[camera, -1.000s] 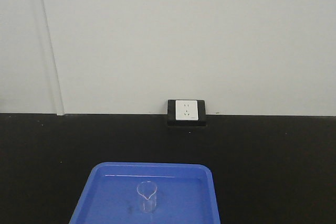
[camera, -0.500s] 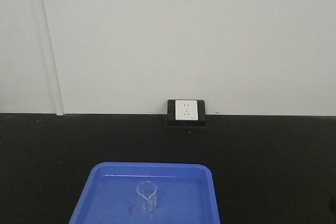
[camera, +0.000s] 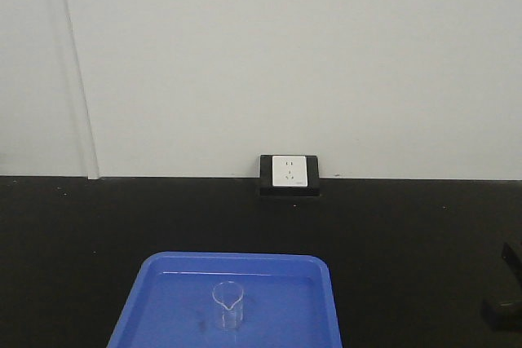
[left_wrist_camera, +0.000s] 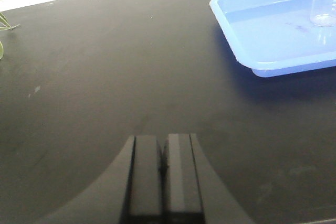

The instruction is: Move beaker to silver tray on left bench

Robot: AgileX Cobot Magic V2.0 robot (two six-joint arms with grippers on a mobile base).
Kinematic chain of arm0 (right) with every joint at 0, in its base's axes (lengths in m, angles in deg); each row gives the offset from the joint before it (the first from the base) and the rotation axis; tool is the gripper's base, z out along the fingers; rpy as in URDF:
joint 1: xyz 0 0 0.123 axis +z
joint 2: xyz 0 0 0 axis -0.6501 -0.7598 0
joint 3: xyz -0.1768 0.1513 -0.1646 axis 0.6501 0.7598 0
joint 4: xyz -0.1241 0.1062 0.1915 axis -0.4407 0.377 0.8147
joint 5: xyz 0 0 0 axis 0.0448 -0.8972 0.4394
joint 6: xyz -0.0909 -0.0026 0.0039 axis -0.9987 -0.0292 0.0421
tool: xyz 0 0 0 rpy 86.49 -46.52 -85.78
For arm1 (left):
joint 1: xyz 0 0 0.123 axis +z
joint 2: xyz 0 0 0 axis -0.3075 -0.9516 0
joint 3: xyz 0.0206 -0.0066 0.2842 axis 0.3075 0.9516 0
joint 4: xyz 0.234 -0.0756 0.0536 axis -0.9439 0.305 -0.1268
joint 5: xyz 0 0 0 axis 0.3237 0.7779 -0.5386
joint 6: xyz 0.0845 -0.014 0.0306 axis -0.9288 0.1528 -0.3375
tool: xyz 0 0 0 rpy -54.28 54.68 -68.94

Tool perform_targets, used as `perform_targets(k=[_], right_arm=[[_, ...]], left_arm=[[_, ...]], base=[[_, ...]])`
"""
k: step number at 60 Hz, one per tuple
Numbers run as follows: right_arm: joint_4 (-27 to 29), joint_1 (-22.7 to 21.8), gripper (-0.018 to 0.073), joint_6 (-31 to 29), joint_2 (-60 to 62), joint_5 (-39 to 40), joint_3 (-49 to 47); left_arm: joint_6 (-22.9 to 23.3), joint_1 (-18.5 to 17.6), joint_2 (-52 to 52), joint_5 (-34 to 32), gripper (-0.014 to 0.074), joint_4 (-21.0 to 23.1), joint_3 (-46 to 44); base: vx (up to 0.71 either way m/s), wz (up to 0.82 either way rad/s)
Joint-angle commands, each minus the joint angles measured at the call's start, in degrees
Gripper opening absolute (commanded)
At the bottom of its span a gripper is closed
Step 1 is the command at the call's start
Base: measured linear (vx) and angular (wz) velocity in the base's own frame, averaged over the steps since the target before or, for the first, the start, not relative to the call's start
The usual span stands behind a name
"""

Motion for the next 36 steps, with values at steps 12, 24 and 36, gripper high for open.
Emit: perform_targets(k=[12, 24, 36], right_arm=[[-0.08, -0.26, 0.0545, -0.2, 0.61, 4.86, -2.16], [-0.13, 0.02, 0.0727, 1.27, 0.61, 6.2, -2.16], [-9.28, 6.65, 0.0708, 4.68, -3.5, 6.5, -2.16]], left_arm=[[0.11, -0.2, 0.4, -4.74, 0.0001, 0.03, 1.14], [0.11, -0.2, 0.4, -4.74, 0.0001, 0.03, 1.14], [0.11, -0.2, 0.4, -4.74, 0.0001, 0.03, 1.14]], base=[[0.0, 0.0], [0.0, 0.0], [0.0, 0.0]])
